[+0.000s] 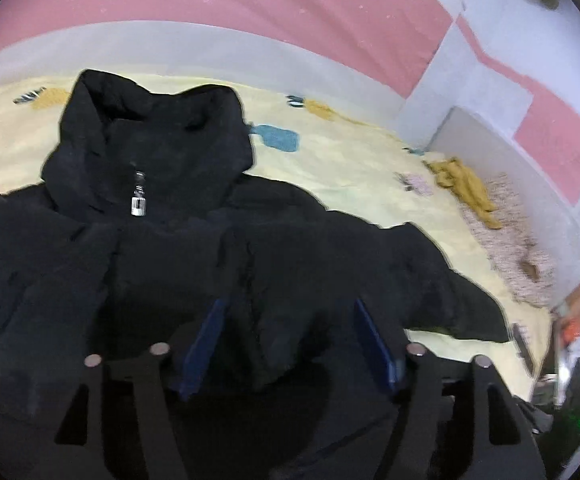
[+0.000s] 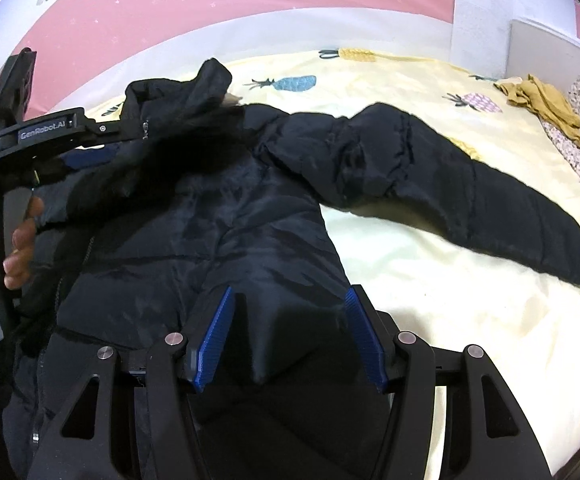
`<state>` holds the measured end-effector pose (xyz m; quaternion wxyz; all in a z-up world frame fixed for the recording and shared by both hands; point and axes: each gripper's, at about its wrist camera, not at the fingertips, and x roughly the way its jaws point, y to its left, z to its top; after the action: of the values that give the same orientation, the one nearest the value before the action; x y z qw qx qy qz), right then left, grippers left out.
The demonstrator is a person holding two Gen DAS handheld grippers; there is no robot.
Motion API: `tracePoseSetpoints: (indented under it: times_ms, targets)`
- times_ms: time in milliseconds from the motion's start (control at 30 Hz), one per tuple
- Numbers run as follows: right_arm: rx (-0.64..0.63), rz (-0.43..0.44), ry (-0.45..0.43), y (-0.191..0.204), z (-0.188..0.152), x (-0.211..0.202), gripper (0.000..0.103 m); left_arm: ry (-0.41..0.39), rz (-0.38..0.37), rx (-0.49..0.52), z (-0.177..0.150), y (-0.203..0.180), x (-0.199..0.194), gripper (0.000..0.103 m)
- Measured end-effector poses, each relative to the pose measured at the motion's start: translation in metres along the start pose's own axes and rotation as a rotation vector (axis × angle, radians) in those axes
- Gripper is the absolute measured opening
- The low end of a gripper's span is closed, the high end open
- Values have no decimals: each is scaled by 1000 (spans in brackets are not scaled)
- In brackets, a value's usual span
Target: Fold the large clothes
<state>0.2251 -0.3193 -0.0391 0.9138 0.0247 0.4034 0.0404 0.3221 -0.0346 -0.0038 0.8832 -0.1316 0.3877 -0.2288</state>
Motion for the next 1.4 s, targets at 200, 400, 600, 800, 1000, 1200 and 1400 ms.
tracePoseSetpoints:
  times_ms: [200,400,600,800,1000,1200,1400]
  targets:
    - [-12,20,-45,7,13,-13,58,-73,-67,79,3,-20,-48,78]
    - [-59,102,-58,34,45,0,58,-180,243,95,26,53,-94,78]
    - [-126,150,-43,74,96,51,39,-135,446,-62,40,164,-96,63]
    - [-123,74,92,83,113,131,35,-66,477,-108,17,216,-62,56]
    - [-113,72,107,79,96,149,35,-84,497,-68,8,212,-56,56]
    - [-105,73,48,75,106,107,35,-129,451,-61,11,182,-91,56]
    - [-140,79,119,71,79,124,35,-45,461,-62,-16,187,-78,56]
